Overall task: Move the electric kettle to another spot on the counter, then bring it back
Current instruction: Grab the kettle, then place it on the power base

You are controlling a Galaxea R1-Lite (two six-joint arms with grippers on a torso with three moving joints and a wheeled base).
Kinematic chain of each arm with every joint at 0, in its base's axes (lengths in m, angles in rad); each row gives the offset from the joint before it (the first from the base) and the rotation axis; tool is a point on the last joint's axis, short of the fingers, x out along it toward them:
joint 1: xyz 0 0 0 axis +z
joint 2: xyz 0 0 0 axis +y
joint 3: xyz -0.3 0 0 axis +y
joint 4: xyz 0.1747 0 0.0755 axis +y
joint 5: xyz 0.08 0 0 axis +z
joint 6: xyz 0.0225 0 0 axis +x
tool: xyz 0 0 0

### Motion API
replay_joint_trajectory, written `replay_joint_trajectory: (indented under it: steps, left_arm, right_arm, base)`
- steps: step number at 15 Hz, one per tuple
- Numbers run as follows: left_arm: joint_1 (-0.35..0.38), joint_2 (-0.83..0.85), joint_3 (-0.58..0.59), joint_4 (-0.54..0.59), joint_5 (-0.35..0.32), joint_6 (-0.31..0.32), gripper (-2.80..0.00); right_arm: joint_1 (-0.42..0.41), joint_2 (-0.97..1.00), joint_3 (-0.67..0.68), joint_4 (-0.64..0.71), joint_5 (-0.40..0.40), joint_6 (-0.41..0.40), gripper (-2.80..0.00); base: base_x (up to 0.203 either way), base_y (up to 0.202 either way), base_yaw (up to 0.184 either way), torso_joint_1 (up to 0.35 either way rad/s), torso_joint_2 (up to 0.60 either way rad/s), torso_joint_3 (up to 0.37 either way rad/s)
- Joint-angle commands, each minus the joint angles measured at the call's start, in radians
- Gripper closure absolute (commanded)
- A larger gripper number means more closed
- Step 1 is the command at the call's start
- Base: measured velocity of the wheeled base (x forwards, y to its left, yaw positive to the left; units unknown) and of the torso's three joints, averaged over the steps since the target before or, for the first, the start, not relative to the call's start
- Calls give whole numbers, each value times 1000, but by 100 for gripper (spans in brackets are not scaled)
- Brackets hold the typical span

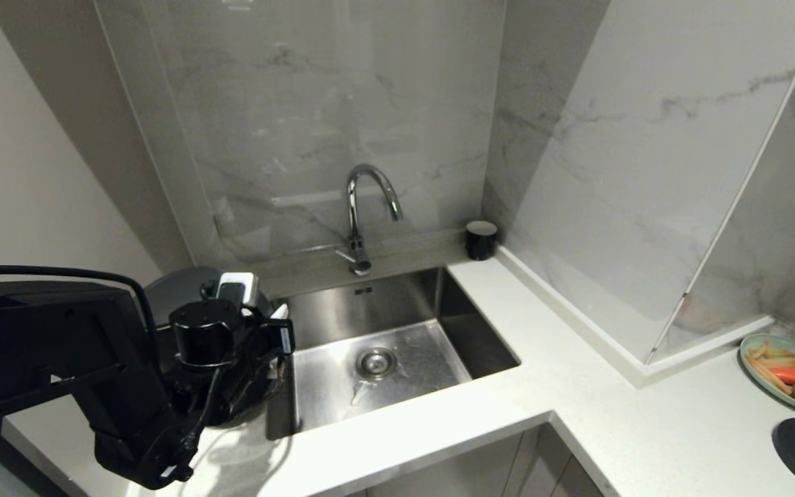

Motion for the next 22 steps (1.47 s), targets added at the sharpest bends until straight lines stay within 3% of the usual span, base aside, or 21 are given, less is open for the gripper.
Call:
replay_joint_trajectory:
  steps: [1,10,22]
  left_arm:
    - [-14,-24,-1,-7,3,1,0]
    - [-94,-146,34,39,10,16,0]
    - [-126,-152,39,43,26,19,0]
  right_arm:
    - [0,1,0,1,1,1,0]
    - [0,0,0,0,1,1,0]
    - [0,1,0,0,1,1,0]
  base:
    - [0,0,0,0,0,0]
    - [0,0,0,0,0,0]
    - [0,0,-16,0,0,2]
